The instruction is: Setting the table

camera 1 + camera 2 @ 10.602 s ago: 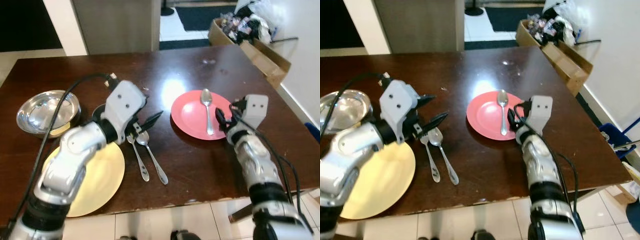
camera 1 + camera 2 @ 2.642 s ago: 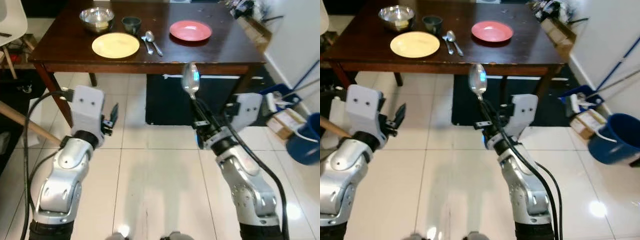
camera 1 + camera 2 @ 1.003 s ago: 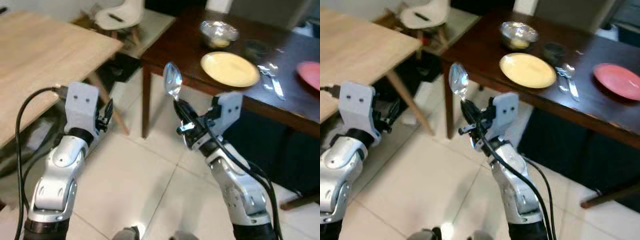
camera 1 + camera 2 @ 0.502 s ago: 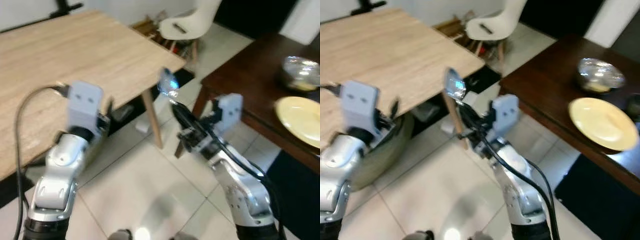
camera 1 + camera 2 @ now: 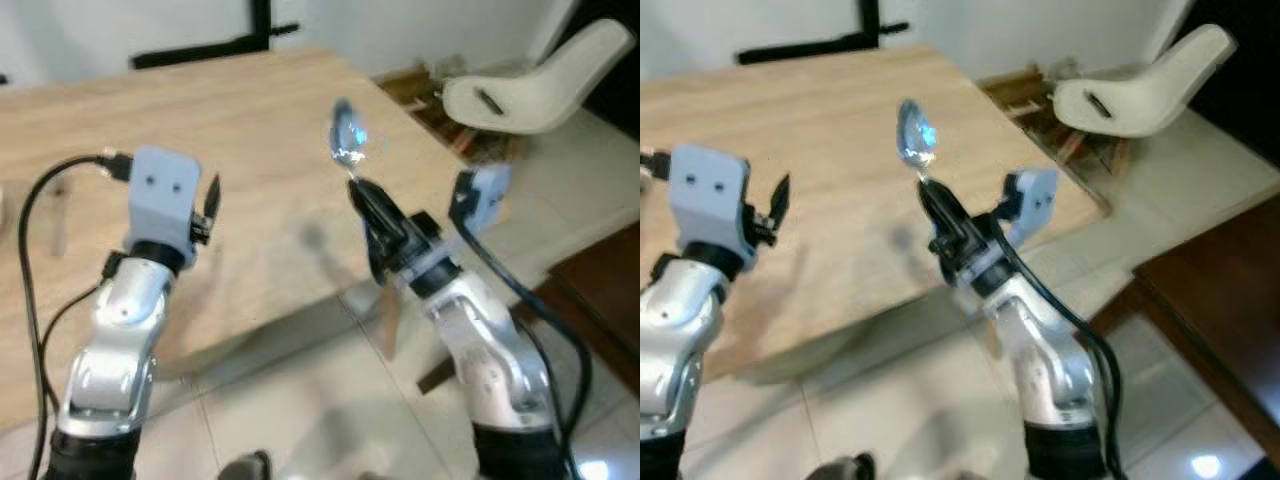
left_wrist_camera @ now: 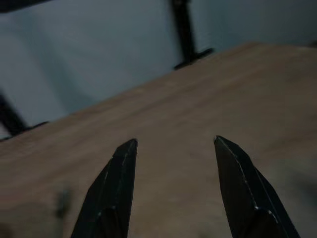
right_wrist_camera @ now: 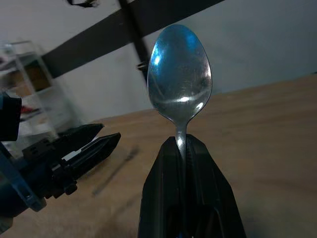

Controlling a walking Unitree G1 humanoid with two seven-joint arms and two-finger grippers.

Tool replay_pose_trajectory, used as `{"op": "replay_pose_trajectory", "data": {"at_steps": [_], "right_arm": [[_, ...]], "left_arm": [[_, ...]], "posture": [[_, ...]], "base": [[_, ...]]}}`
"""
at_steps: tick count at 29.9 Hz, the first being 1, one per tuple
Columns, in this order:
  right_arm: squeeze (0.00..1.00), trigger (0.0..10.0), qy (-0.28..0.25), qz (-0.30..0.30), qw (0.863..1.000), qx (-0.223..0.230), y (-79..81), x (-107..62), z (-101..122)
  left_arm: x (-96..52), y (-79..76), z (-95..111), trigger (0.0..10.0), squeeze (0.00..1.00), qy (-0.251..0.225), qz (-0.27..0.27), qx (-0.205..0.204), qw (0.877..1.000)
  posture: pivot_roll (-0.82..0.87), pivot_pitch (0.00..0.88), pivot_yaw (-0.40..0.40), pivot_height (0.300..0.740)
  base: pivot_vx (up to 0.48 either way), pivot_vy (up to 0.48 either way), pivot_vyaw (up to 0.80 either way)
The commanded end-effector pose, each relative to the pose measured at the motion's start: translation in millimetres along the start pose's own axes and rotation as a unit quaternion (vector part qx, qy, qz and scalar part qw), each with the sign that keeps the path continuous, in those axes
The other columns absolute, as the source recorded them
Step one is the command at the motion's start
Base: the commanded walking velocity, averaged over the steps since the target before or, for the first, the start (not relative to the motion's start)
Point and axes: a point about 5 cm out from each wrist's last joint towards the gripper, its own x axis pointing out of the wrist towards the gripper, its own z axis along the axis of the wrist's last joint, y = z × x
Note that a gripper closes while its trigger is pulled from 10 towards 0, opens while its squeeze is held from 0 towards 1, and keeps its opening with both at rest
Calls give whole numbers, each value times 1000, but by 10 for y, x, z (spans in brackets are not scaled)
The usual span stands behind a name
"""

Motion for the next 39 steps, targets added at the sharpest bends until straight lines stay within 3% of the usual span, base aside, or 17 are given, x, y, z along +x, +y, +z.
{"op": "replay_pose_trajectory", "data": {"at_steps": [1,10,17,23,28,35,39], "right_arm": [[0,10000,4,-9,1000,10,-53,-43,-18],[0,10000,16,-39,999,14,-145,-37,-67],[0,10000,23,-130,991,4,-412,-141,-116],[0,10000,46,-142,989,-2,-454,-223,-197],[0,10000,103,-114,988,-8,-400,-304,-334],[0,10000,113,-81,990,8,-264,-235,-421],[0,10000,108,-71,991,19,-192,-135,-460]], "left_arm": [[-22,-48,1,10000,0,3,-8,-3,1000],[-15,-66,0,10000,0,9,-15,-6,1000],[-23,-152,-13,10000,0,30,-64,-41,997],[-29,-175,-13,10000,0,43,-82,-25,995],[-4,-60,27,10000,0,47,-65,6,997],[43,118,5,10000,0,61,-10,44,997],[-29,101,-84,10000,0,78,-16,25,996]], "posture": [[-30,67,16,740],[-24,68,16,740],[-23,68,18,740],[-22,71,18,740],[-21,73,18,740],[-21,73,18,740],[-10,73,12,740]], "base": [[480,0,775],[310,0,276],[0,0,0],[0,0,0],[0,0,0],[0,0,0],[0,0,0]]}}
